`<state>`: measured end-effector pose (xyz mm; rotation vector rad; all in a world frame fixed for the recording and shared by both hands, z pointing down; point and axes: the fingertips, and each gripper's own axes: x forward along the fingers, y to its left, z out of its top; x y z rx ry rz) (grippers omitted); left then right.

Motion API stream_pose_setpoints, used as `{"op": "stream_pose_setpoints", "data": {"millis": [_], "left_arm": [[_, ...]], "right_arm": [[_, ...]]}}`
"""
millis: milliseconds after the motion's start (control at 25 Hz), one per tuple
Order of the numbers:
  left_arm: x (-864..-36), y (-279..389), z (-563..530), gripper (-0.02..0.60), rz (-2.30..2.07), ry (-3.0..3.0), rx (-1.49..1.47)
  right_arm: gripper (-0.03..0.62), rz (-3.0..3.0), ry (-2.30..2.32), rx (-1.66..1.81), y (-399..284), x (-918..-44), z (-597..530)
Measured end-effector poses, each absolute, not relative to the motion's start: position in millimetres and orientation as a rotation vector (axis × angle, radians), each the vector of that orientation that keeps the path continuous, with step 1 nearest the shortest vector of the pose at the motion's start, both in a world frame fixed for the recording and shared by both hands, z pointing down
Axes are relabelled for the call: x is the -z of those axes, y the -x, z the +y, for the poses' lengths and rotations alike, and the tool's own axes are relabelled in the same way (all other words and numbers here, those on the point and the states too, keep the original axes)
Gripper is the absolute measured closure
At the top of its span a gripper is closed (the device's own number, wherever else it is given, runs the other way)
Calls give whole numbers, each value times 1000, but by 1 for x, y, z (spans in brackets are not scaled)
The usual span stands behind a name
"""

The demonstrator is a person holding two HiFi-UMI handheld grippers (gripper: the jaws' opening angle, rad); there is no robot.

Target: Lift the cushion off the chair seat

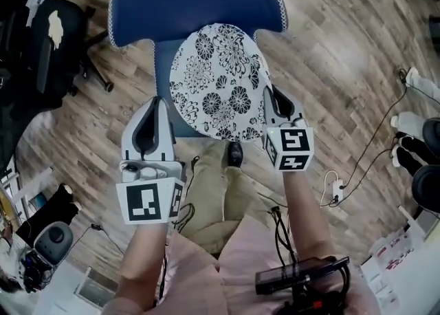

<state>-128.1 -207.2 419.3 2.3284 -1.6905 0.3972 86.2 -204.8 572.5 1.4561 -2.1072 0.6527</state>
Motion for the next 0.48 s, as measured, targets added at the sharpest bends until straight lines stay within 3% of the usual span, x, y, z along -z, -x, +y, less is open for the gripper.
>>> {"op": "stream_pose_setpoints", "data": {"millis": [480], "left_arm": [[-306,121,-172,571,-1766,-2463,-226]], "right_arm": [[571,-2250,-1482,-413,-61,-432,-188]]}}
